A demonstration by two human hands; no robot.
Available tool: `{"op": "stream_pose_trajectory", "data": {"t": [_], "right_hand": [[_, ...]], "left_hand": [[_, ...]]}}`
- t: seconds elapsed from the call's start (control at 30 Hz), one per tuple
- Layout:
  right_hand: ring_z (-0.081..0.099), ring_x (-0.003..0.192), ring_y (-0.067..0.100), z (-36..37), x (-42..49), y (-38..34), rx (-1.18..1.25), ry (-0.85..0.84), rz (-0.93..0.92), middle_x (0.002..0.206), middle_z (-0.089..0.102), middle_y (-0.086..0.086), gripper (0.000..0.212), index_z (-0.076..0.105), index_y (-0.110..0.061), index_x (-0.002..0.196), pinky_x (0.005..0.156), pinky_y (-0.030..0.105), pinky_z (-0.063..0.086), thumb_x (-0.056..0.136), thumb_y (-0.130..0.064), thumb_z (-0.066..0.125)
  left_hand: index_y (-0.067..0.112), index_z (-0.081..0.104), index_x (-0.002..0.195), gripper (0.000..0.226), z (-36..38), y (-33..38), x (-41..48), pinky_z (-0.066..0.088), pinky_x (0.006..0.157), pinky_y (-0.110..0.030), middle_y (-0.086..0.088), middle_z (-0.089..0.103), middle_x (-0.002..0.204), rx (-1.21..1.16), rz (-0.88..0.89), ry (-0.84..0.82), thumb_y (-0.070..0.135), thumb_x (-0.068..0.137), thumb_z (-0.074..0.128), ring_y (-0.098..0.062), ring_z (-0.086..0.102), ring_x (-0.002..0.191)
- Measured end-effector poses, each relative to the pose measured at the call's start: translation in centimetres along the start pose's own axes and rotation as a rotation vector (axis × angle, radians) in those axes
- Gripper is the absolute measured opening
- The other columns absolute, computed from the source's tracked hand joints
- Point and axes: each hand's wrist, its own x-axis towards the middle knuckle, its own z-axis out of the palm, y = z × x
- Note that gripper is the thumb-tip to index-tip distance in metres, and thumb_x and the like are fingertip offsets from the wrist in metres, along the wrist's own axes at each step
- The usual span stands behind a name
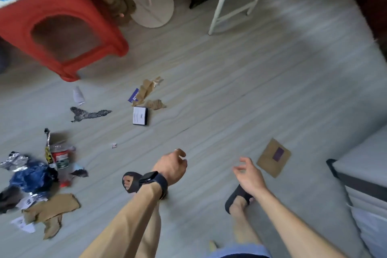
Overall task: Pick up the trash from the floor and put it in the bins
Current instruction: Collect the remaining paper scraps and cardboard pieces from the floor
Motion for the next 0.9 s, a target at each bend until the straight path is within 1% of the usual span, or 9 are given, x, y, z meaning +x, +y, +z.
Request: {"op": "stream_pose_trajectory", "data": {"t": [0.1,0.2,0.3,0.43,0.5,0.67,0.8,0.83,0.9], "right_hand": [[0.06,0.114,0.023,-3.7,4.9,7.6,0.131,0.024,0.074,0.126,0.064,0.002,0.056,0.045,-0.015,0.135,0.091,0.031,0.045,0.091,-0.043,0.065],[0.06,0.114,0.026,-6.9,10.7,16.5,0.223,0.044,0.157,0.132,0.059,0.008,0.06,0.047,-0.01,0.134,0.083,0.028,0.041,0.089,-0.043,0.069],[0.057,0.118,0.029,-8.8,17.7,25.0,0.268,0.07,0.238,0.133,0.057,0.013,0.064,0.049,-0.007,0.131,0.085,0.031,0.041,0.085,-0.045,0.072],[0.062,0.11,0.029,-7.4,29.1,36.0,0.374,0.065,0.377,0.126,0.062,0.01,0.078,0.053,-0.012,0.127,0.085,0.033,0.05,0.073,-0.065,0.072],[0.062,0.11,0.03,-5.5,33.5,40.4,0.387,0.047,0.404,0.125,0.063,0.011,0.08,0.053,-0.01,0.125,0.082,0.031,0.049,0.072,-0.066,0.072],[0.043,0.134,0.035,-0.9,42.6,44.9,0.499,0.105,0.529,0.147,0.042,0.018,0.109,0.033,-0.004,0.145,0.106,0.039,0.041,0.068,-0.066,0.078],[0.024,0.142,0.04,2.3,45.9,46.6,0.416,0.158,0.584,0.157,0.019,0.021,0.127,0.005,-0.003,0.154,0.111,0.046,0.032,0.07,-0.067,0.075],[0.03,0.138,0.04,2.8,46.2,47.0,0.454,0.167,0.612,0.154,0.024,0.021,0.125,0.008,-0.001,0.151,0.108,0.045,0.035,0.069,-0.063,0.079],[0.05,0.122,0.027,3.7,46.8,47.6,0.615,0.171,0.583,0.136,0.05,0.013,0.094,0.037,0.002,0.132,0.102,0.038,0.043,0.069,-0.048,0.086]], "left_hand": [[0.023,0.054,0.125,0.032,6.1,5.3,3.3,0.049,0.087,-0.027,0.003,0.066,0.119,0.1,0.011,0.007,0.031,0.095,0.047,-0.021,0.062,0.105],[0.026,0.051,0.13,0.036,15.0,10.3,6.9,0.048,0.092,-0.031,0.001,0.058,0.129,0.241,0.001,0.006,0.035,0.096,0.047,-0.022,0.058,0.113],[0.027,0.042,0.14,0.045,24.1,14.0,11.7,0.044,0.1,-0.036,0.0,0.046,0.143,0.401,0.022,-0.073,0.037,0.097,0.044,-0.024,0.048,0.126],[0.027,0.04,0.143,0.047,34.9,17.3,21.5,0.04,0.106,-0.038,0.003,0.035,0.15,0.567,0.063,-0.136,0.035,0.097,0.045,-0.024,0.038,0.133],[0.027,0.039,0.144,0.048,39.9,17.9,25.7,0.039,0.107,-0.039,0.003,0.031,0.153,0.635,0.085,-0.156,0.036,0.097,0.045,-0.024,0.037,0.135],[0.029,0.02,0.154,0.064,46.7,16.2,34.4,0.023,0.118,-0.042,0.003,0.0,0.163,0.835,0.133,-0.159,0.039,0.096,0.047,-0.027,0.012,0.148],[0.034,-0.007,0.154,0.085,48.4,11.4,39.2,0.018,0.119,-0.049,0.008,-0.031,0.157,1.011,0.145,-0.148,0.041,0.093,0.05,-0.028,-0.006,0.149],[0.036,-0.016,0.152,0.091,48.5,10.1,39.5,0.017,0.118,-0.052,0.009,-0.038,0.154,1.064,0.169,-0.138,0.042,0.091,0.052,-0.029,-0.011,0.148],[0.038,-0.026,0.148,0.098,48.7,8.0,39.5,0.017,0.118,-0.054,0.01,-0.045,0.149,1.116,0.213,-0.143,0.041,0.09,0.053,-0.028,-0.018,0.147]]}}
